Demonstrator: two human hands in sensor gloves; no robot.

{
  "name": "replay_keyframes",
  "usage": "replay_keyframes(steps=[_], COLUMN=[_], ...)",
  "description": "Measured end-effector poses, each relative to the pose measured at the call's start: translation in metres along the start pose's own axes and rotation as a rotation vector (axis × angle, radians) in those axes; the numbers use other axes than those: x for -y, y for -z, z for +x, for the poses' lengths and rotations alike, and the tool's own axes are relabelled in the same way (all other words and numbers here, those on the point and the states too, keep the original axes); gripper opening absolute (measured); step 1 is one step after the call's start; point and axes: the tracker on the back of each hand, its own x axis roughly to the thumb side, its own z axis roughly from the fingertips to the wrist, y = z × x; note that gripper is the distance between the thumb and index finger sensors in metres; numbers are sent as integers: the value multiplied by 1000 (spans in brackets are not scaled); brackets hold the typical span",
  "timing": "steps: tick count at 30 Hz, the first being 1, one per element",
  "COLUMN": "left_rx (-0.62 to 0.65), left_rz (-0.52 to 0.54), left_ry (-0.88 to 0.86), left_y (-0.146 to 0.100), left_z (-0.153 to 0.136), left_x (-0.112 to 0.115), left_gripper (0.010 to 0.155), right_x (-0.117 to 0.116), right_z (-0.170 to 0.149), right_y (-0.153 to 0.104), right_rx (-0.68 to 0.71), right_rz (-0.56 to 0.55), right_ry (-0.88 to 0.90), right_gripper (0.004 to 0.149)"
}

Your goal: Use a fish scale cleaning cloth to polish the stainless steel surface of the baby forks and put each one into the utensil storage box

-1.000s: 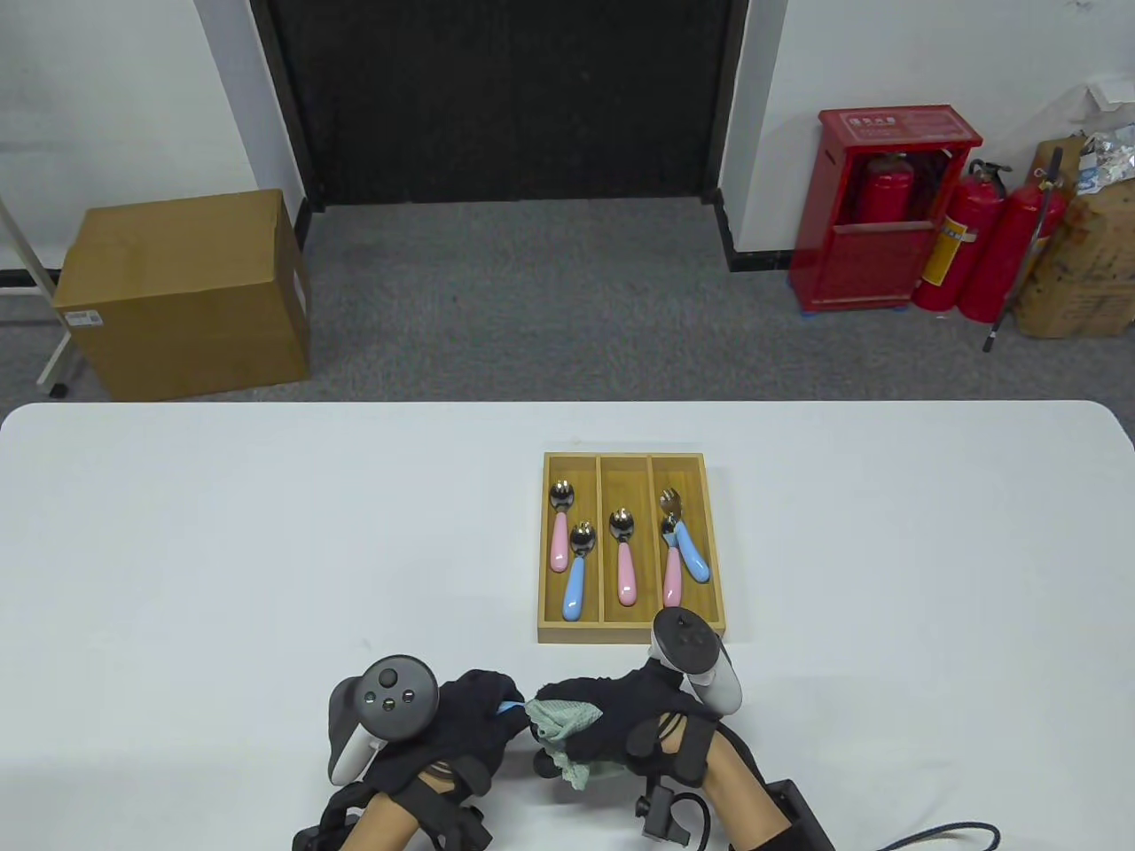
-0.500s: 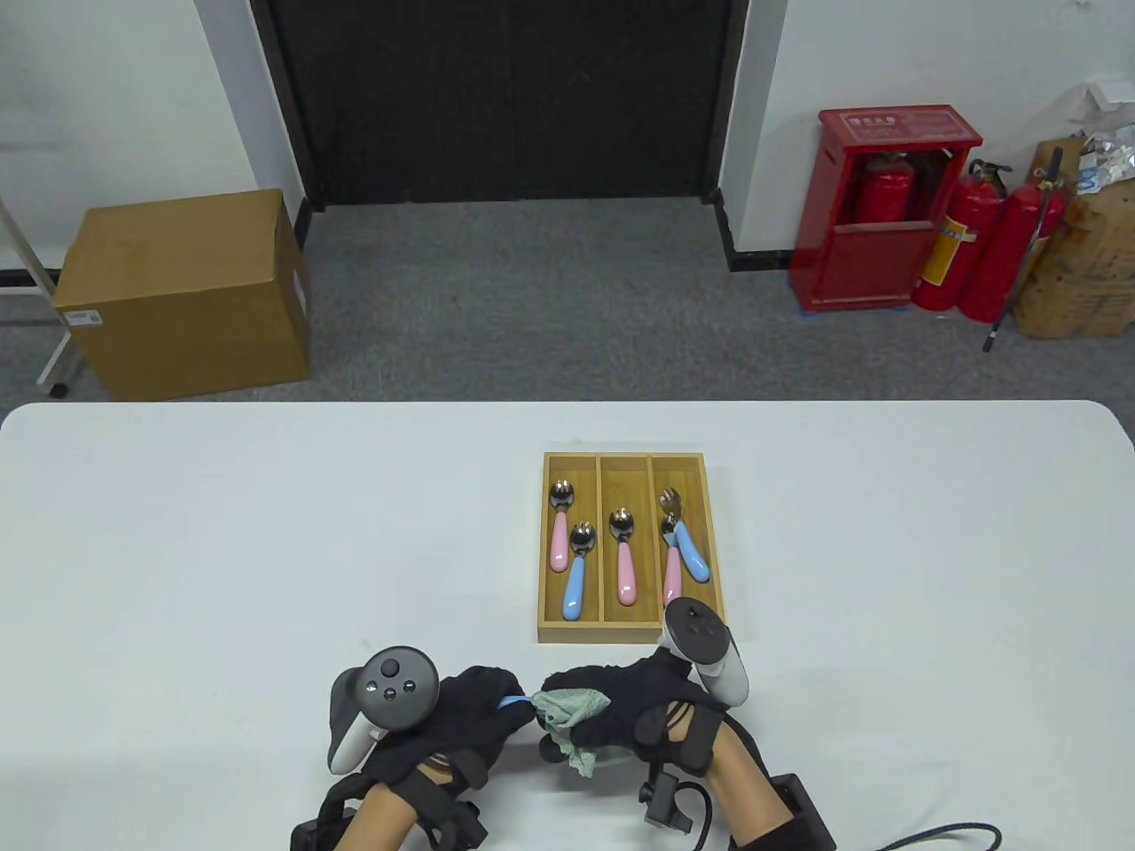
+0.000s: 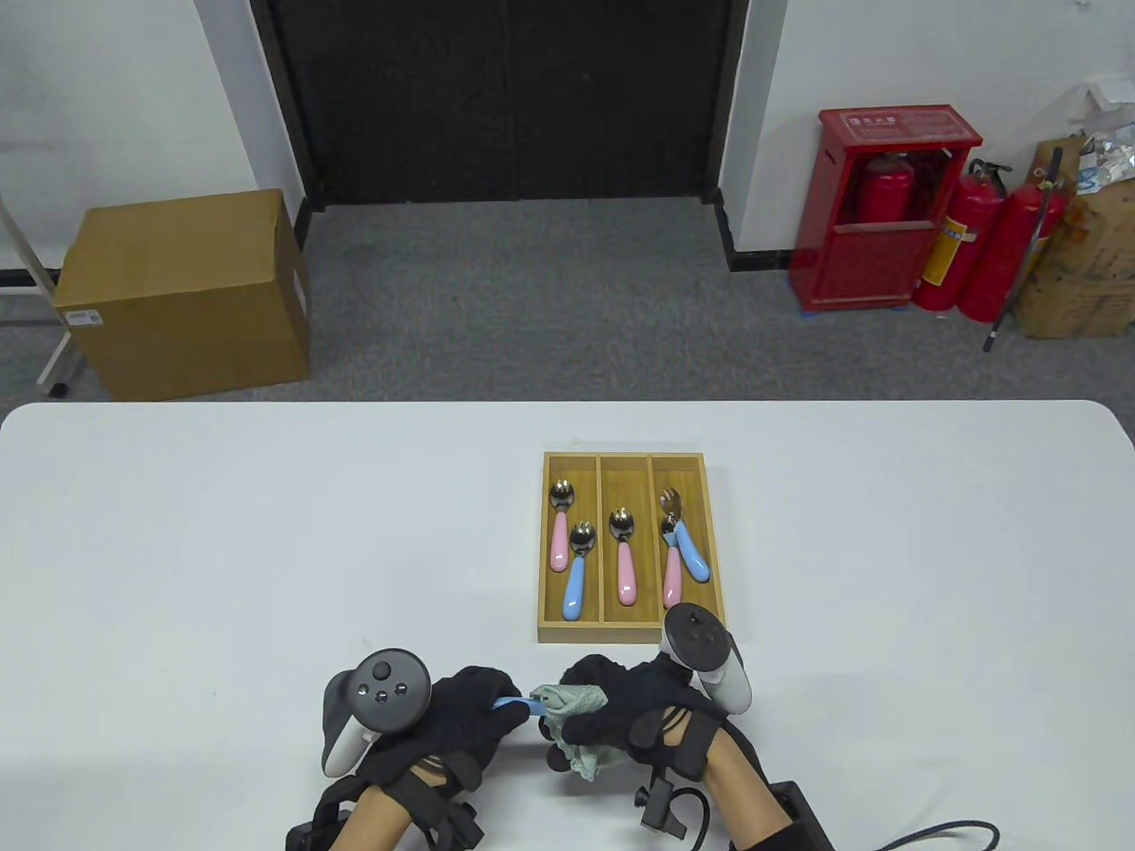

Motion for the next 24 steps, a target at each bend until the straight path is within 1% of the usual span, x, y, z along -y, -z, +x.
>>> replay_keyframes(steps=[4, 6, 9, 12, 15, 18, 20, 24], left_rx=[-12, -13, -17, -10, 11, 31, 32, 27], left_rz=[18, 30, 43, 58, 72, 105, 126, 146], left_ry=[24, 25, 32, 59, 108, 158, 185, 170], left_y=[0, 0, -1, -1, -2, -4, -5, -4], left_z=[0, 0, 0, 3, 8, 12, 14, 12], left_x=[-1, -3, -3, -2, -1, -3, -3, -2], left_gripper=[48, 48, 48, 47, 47, 47, 47, 47], right_x=[4, 8, 13, 12, 7, 2, -2, -2], right_z=[6, 11, 16, 19, 23, 26, 27, 27], right_y=[-2, -4, -8, -10, -9, -7, -6, -7], right_rx=[-30, -40, -75, -111, -125, -112, -95, -52], right_rz=[-84, -161, -247, -252, -201, -177, -186, -260], right_ry=[-104, -168, -250, -273, -326, -342, -362, -362], right_gripper=[57, 54, 53, 52, 52, 53, 54, 53])
